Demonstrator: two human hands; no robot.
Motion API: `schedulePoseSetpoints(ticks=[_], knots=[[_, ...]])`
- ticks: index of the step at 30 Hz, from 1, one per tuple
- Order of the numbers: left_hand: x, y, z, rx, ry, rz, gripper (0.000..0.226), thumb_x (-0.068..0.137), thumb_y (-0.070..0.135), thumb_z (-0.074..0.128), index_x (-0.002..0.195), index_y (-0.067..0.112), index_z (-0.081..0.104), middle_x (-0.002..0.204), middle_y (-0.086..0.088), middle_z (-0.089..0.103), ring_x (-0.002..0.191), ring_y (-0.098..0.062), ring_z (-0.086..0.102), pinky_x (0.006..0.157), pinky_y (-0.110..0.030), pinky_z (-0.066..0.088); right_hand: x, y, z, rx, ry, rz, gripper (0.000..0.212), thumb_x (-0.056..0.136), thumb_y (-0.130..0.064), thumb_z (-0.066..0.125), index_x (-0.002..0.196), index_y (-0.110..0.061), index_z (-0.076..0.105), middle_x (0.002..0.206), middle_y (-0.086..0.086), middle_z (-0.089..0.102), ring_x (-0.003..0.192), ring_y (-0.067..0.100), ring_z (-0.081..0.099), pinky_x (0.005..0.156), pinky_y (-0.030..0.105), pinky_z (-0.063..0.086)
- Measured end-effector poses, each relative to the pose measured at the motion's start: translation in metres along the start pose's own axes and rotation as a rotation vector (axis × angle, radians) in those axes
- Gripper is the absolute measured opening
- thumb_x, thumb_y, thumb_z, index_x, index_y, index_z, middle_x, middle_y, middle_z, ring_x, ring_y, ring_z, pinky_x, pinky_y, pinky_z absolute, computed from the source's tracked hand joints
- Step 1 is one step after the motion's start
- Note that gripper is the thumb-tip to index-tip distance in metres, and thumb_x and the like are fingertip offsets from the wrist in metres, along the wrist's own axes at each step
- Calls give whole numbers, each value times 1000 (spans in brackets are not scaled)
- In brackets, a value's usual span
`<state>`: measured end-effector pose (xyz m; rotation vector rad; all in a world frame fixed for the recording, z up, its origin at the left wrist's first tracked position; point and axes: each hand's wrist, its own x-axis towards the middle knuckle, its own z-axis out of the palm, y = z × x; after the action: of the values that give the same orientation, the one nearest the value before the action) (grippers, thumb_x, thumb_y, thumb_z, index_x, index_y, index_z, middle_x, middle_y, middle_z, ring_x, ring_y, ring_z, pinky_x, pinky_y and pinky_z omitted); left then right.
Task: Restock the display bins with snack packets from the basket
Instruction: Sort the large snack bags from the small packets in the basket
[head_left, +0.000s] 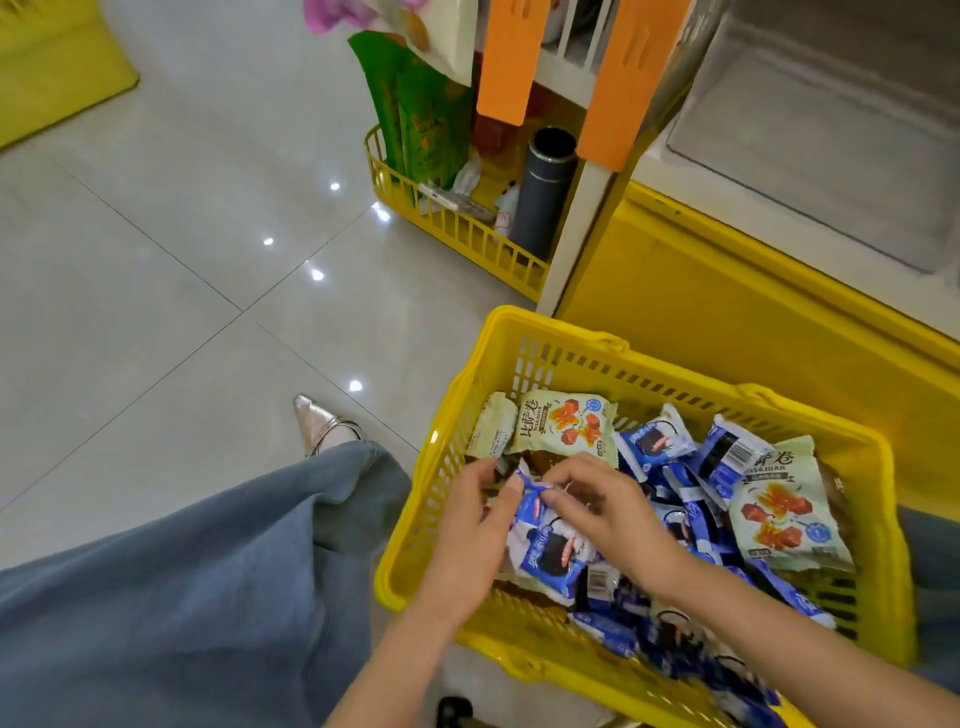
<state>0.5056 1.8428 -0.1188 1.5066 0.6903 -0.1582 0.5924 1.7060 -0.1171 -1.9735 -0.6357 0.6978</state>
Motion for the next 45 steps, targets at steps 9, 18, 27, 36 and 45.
schedulePoseSetpoints(ticks=[9,18,27,36,45], knots=[[-5,-11,56,70,-182,40,12,93,21,54,100,28,48,100,9,64,80,3,64,65,-13,48,-59,23,-73,-168,301,170,9,90,-24,60,89,-33,58,83,-13,62,71,1,54,60,12,40],[-18,-49,137,966,-542,298,36,96,28,45,130,21,34,124,-9,49,108,-27,52,88,-39,44,-127,79,-115,-404,-78,463,21,88,-22,63,80,-38,53,82,-10,62,74,1,57,67,17,47],[16,-13,135,912,-294,558,37,97,38,41,132,26,38,122,5,43,106,-11,47,93,-26,39,-124,81,-143,-492,500,361,34,91,-22,57,124,-14,52,114,1,52,106,16,52,88,25,43],[113,30,163,792,-204,290,48,95,25,49,139,12,33,136,-8,43,125,-24,41,102,-34,33,-70,94,-160,-399,376,656,60,92,-38,55,135,-5,29,131,15,49,117,29,50,97,38,44],[121,0,164,773,-363,87,57,83,29,69,126,9,39,121,-8,56,104,-20,54,79,-23,42,-65,105,-156,-714,369,588,61,92,-39,54,139,-12,26,127,6,47,118,21,45,95,28,39]])
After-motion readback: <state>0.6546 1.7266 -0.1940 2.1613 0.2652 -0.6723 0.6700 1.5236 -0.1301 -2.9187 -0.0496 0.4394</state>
